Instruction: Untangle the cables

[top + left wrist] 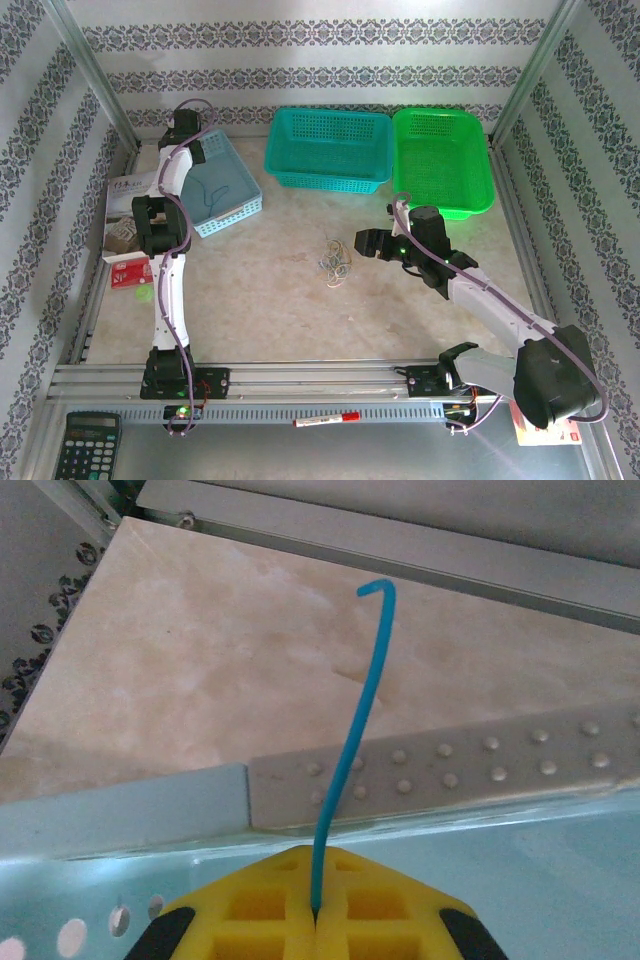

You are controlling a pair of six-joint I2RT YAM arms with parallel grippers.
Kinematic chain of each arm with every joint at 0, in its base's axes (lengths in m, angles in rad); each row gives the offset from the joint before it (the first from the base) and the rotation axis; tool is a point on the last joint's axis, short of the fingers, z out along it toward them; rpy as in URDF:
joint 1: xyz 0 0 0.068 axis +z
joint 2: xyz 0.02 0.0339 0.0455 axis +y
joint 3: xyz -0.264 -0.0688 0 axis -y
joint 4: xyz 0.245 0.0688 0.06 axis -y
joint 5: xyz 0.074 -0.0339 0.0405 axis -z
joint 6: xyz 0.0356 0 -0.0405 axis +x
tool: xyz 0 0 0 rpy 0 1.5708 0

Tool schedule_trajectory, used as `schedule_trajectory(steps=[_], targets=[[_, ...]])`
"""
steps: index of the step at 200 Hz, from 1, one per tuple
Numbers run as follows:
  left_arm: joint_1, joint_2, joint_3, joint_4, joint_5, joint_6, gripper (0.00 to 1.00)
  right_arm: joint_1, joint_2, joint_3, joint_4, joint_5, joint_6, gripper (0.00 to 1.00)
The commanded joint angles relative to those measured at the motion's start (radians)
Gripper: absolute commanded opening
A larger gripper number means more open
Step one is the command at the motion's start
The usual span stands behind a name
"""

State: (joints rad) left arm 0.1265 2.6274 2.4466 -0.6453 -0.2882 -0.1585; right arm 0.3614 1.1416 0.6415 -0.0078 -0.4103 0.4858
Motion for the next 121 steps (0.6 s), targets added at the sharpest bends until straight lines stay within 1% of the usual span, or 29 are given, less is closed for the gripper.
schedule_trajectory(steps=[1, 58, 96, 121], targets=[[0.01, -0.056, 0.023, 0.003, 0.041, -0.008, 0.0, -0.01, 0.006, 0.027, 0.015, -0.018, -0.013, 0.71], [-0.016, -0.182, -0.001, -0.045, 0.111, -0.033, 0.0, -0.009, -0.003, 0.015, 0.035, -0.026, -0.01, 0.71], [-0.043, -0.294, -0.11, -0.039, 0.147, -0.038, 0.0, -0.007, -0.015, 0.0, 0.047, -0.032, -0.006, 0.71], [-0.055, -0.377, -0.237, -0.008, 0.18, -0.063, 0.0, -0.008, -0.023, -0.011, 0.057, -0.034, -0.005, 0.71]])
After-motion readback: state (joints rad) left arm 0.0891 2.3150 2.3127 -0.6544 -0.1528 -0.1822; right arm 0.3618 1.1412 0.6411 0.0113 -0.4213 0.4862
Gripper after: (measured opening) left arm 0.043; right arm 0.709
